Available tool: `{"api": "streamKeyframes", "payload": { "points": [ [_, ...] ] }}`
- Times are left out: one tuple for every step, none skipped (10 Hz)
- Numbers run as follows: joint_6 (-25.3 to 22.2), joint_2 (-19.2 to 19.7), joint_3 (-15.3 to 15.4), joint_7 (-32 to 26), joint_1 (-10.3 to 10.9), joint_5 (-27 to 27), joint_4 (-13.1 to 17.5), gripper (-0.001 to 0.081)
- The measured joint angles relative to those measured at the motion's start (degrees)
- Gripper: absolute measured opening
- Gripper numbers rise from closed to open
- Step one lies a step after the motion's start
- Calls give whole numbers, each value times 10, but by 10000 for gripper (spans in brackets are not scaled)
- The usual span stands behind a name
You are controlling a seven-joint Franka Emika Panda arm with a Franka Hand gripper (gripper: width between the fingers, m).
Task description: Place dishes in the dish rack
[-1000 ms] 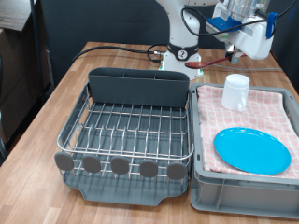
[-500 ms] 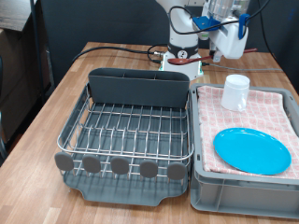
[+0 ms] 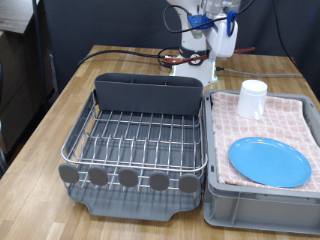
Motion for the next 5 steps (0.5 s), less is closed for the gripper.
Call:
{"api": "streamKeyframes", "payload": {
  "points": [
    [0,-14,-10,-3,-2,-2,-13,87],
    [0,-29,-19,-4,-3,-1,-26,87],
    [-5,-40,-33,-8,-3,5,-34,87],
    [-13,-47,-49,-19,-3,12,-37,87],
    [-20,-52,-67,-33,-2,22,-39,87]
  ]
}}
